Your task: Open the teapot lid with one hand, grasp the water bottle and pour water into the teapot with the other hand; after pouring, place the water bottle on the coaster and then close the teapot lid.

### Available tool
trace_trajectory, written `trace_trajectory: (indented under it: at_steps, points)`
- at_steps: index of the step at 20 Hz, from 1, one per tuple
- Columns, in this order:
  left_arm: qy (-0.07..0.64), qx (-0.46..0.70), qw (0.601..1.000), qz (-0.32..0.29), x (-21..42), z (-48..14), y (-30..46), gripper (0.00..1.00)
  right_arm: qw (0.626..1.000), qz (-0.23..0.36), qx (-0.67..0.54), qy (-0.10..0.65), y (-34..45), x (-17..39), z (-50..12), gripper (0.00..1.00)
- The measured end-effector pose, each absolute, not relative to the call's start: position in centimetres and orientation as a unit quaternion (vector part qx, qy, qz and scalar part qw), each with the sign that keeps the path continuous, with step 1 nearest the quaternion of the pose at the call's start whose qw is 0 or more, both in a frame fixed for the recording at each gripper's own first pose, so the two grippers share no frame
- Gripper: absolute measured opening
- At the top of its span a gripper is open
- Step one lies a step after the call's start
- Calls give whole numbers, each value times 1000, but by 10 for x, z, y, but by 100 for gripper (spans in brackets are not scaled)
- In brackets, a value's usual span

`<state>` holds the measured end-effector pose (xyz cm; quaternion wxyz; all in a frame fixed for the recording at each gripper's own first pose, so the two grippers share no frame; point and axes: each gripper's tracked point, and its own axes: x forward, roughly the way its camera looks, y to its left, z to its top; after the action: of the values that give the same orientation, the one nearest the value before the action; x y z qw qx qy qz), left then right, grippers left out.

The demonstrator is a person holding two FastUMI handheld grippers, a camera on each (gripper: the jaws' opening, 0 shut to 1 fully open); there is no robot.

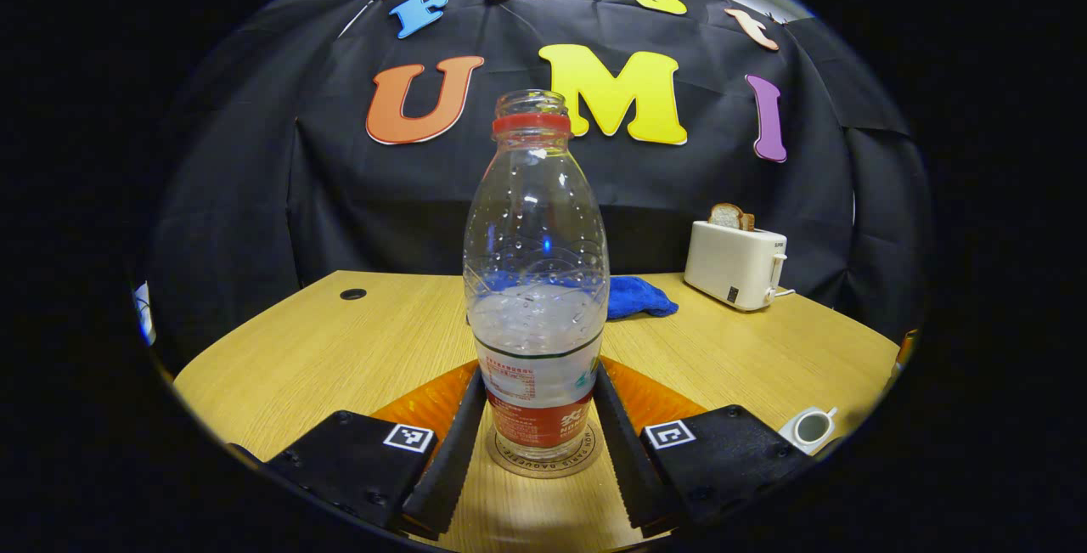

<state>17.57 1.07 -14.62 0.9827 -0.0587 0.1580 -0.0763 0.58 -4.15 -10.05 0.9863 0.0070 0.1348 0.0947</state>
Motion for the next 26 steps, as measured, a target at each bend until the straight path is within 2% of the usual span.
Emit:
trace_trajectory:
  at_steps: [12, 16, 23, 26]
  points:
    - [177, -52, 979, -87, 180, -160, 5, 79, 985, 93, 1, 144, -42, 9, -108, 0]
    - [186, -54, 977, -85, 174, -164, 5, 99, 985, 97, -1, 142, -38, 7, -106, 0]
    - [199, -81, 975, -63, 130, -156, 24, 99, 985, 116, -8, 128, -15, 6, -94, 0]
    - [171, -80, 981, -40, 96, -133, 46, 99, 983, 142, -11, 113, 13, 14, -83, 0]
